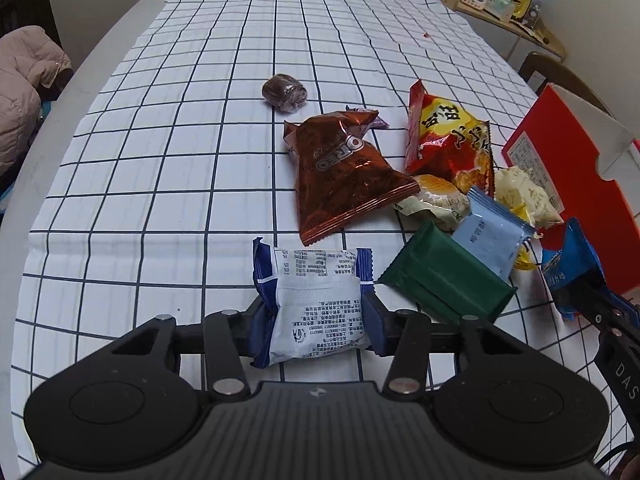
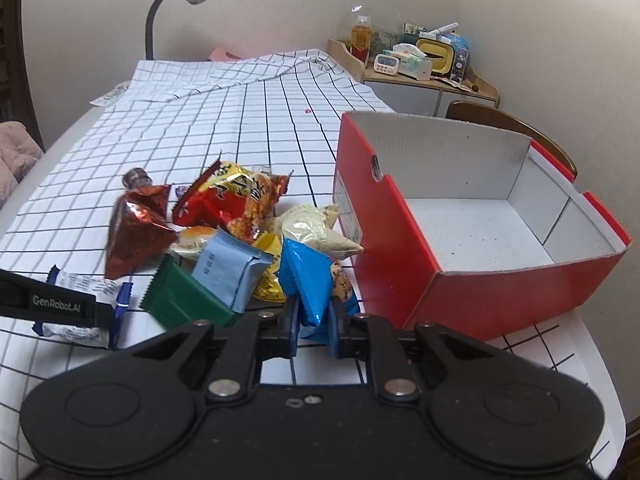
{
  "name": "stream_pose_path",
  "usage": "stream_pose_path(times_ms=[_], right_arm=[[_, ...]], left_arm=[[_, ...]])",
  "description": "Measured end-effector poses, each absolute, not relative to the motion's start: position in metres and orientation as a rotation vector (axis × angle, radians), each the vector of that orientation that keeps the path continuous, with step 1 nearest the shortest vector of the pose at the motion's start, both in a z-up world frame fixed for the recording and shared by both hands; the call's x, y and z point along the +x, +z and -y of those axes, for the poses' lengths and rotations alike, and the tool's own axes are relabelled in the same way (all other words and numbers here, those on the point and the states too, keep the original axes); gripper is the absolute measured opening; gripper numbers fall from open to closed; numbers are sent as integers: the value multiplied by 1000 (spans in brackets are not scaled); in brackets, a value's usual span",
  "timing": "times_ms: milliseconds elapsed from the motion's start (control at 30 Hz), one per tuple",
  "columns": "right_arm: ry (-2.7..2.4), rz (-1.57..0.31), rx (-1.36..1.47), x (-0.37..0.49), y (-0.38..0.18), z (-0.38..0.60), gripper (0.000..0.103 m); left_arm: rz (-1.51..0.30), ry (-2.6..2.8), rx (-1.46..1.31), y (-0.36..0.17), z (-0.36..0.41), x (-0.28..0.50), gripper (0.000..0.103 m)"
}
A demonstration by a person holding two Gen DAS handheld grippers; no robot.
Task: Organize snacks
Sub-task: 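Carry the pastry with the left tool while the right tool carries the blue packet into the box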
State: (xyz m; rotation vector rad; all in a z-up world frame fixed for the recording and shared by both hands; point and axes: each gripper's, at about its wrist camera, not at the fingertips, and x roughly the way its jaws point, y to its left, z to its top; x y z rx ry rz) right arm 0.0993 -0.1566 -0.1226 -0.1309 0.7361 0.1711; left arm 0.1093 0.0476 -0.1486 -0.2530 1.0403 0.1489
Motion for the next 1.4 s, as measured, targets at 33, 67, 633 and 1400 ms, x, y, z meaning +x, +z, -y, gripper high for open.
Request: stream_pose_path(times_ms=[33,67,633,1400], right_arm=[[175,-735,-123,96,-120,158,13],[178,-732,-116,93,-117,159,13],[174,-646,9,48,-49,193,13],[187,-609,67,130,-12,321,13]], left_arm=[[-1036,147,-256,-145,-48,107,47],[-1031,142,-259,-142,-49,104,47],[-903,12,-204,-53,-18,72,47],[-842,-111,-91,-4,145,150,48]])
